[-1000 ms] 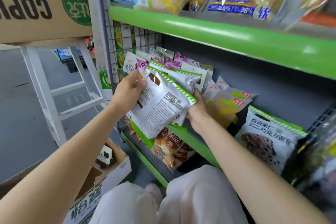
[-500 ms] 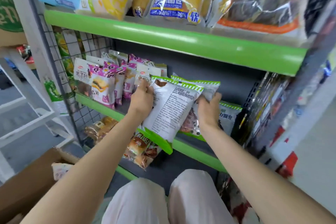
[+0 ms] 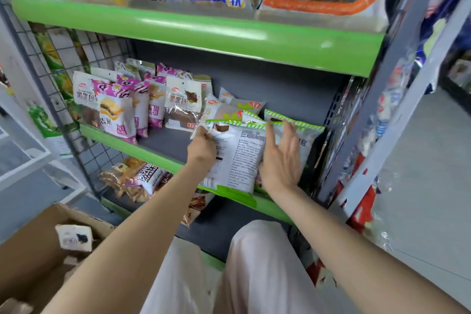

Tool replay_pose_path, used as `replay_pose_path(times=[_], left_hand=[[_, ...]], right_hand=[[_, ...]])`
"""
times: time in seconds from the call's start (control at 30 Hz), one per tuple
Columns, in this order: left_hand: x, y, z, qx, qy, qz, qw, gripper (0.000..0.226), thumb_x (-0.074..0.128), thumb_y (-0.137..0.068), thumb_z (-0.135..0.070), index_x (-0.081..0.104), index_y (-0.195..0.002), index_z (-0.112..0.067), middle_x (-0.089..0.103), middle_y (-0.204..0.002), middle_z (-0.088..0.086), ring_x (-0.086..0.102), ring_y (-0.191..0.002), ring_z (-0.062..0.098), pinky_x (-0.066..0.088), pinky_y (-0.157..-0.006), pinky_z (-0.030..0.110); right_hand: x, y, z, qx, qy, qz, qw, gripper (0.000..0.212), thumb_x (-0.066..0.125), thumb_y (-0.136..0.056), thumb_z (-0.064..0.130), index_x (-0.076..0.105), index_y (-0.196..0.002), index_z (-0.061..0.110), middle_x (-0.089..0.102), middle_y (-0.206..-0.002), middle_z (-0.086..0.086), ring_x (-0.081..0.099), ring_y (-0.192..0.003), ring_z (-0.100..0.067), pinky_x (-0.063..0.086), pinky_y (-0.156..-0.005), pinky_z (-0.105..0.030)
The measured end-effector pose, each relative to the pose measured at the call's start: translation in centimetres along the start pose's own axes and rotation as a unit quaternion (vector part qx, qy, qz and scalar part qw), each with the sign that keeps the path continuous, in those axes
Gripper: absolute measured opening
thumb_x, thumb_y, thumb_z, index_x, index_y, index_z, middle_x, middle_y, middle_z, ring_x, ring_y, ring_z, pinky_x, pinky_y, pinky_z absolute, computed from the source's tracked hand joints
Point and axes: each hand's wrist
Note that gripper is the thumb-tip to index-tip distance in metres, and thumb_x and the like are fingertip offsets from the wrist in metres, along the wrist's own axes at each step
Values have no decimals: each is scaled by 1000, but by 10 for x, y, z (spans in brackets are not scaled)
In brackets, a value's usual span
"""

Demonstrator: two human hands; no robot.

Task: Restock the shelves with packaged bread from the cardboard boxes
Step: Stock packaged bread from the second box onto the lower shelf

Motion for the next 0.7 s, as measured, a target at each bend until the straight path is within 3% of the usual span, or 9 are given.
replay_pose_path(times=[0.07, 0.13, 0.23, 0.27, 0.37, 0.47, 0.57, 0.63, 0.7], left_hand=[[-6, -1, 0, 8, -13, -33, 999, 28, 28, -102, -17, 42, -122, -5, 56, -119, 27, 51, -111, 42, 40, -83, 39], [-11, 0, -2, 16, 7, -59, 998, 30, 29, -103, -19, 40, -125, -3, 55, -121, 26, 51, -112, 41, 39, -84, 38], [-19, 4, -10, 49, 54, -102, 992, 23, 31, -102, -23, 43, -110, -6, 59, -108, 26, 53, -100, 39, 34, -74, 34], [-21, 7, -13, 66, 63, -120, 989, 19, 32, -102, -24, 42, -102, -8, 60, -99, 23, 52, -91, 37, 30, -69, 32], [-27, 13, -18, 132, 80, -175, 972, 18, 38, -101, -25, 37, -93, -9, 52, -81, 10, 43, -76, 27, 20, -61, 29], [-23, 22, -20, 187, 93, -184, 961, 22, 49, -97, -27, 41, -87, -9, 52, -76, 3, 47, -75, 26, 23, -61, 27], [-7, 31, -19, 206, 70, -56, 974, 28, 68, -85, -32, 47, -74, -17, 56, -75, 0, 51, -69, 14, 34, -62, 25], [-4, 38, -20, 222, 117, 84, 964, 27, 73, -80, -24, 49, -69, -21, 56, -77, -1, 53, -70, 10, 40, -65, 19], [-8, 42, -19, 214, 154, 190, 946, 21, 66, -85, -8, 54, -75, -21, 58, -93, 3, 57, -86, 10, 45, -72, 11]], right_hand=[[2, -1, -5, -9, 7, 57, 998, 89, 69, -81, 18, 12, -150, 23, 1, -157, -14, -1, -146, -33, 12, -119, -37], [3, -2, -2, -17, 29, 51, 998, 89, 66, -85, 16, 7, -151, 18, 1, -158, -15, -1, -146, -32, 7, -120, -39], [-1, -4, 12, -48, 62, 69, 995, 68, 39, -95, 4, 0, -151, 12, -7, -158, -14, -9, -147, -30, -1, -121, -40], [-2, -5, 15, -62, 79, 76, 992, 69, 39, -94, 4, 0, -151, 13, -9, -158, -15, -10, -146, -30, -1, -120, -41], [-8, -7, 12, -51, 72, 75, 993, 74, 57, -85, 5, 17, -147, 16, 5, -155, -16, 10, -143, -32, 20, -115, -38], [-12, -7, 12, 2, -18, 79, 997, 55, 61, -84, 8, 38, -133, 12, 30, -137, -13, 34, -127, -31, 39, -97, -37], [-20, -14, 23, 112, -228, 109, 961, 35, 45, -96, 23, 45, -129, 10, 41, -133, -16, 45, -122, -33, 39, -95, -37], [-29, -18, 25, 162, -374, 124, 905, 39, 32, -100, 32, 44, -132, 13, 46, -137, -15, 45, -126, -30, 34, -99, -37], [-37, -17, 23, 179, -492, 101, 846, 43, 27, -101, 39, 43, -135, 17, 49, -136, -7, 45, -126, -22, 32, -102, -32]])
Point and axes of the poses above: each hand's wrist, its own y-axis away from the middle knuckle, its own x-axis out of the palm, z = x × y
